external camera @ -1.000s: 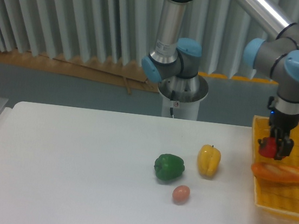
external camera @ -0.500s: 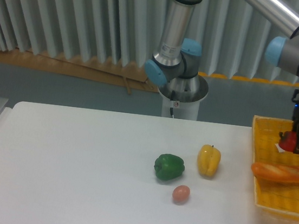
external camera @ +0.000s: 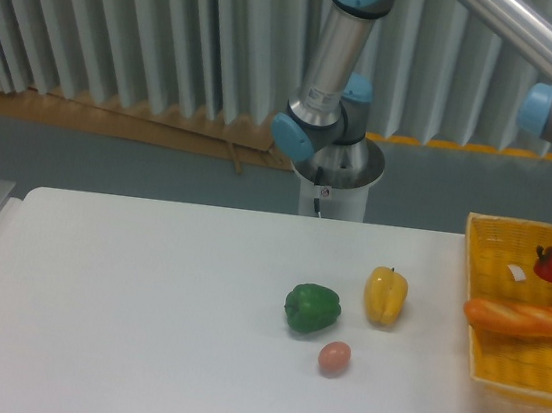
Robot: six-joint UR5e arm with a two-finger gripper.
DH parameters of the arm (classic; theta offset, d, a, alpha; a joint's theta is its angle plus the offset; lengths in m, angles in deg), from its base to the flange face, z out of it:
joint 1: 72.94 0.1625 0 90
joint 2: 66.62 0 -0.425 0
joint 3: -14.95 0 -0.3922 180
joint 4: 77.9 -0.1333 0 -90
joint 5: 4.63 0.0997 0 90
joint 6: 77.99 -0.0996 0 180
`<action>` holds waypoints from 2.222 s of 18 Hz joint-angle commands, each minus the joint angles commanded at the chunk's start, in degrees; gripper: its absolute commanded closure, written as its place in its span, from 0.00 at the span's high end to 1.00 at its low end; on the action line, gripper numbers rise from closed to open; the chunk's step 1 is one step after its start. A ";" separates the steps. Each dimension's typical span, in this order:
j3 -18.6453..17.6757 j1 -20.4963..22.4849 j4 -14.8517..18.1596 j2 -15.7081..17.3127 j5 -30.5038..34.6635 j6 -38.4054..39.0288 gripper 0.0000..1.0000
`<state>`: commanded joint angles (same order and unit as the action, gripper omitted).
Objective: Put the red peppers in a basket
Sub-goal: 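Lower the red pepper into the basket beside the bread loaf, then open the gripper to release the pepper and raise it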
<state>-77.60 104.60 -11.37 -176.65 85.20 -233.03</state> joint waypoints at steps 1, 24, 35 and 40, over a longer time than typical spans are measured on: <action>0.09 0.09 -0.44 -0.53 -0.09 -0.26 0.32; 0.26 -0.52 -1.23 -1.76 -1.67 -0.79 1.00; 0.26 -5.18 -0.36 1.93 -3.43 10.90 1.00; 0.00 -6.76 -0.36 2.63 -7.91 20.04 1.00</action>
<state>-77.60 97.84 -11.72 -174.02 77.29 -212.99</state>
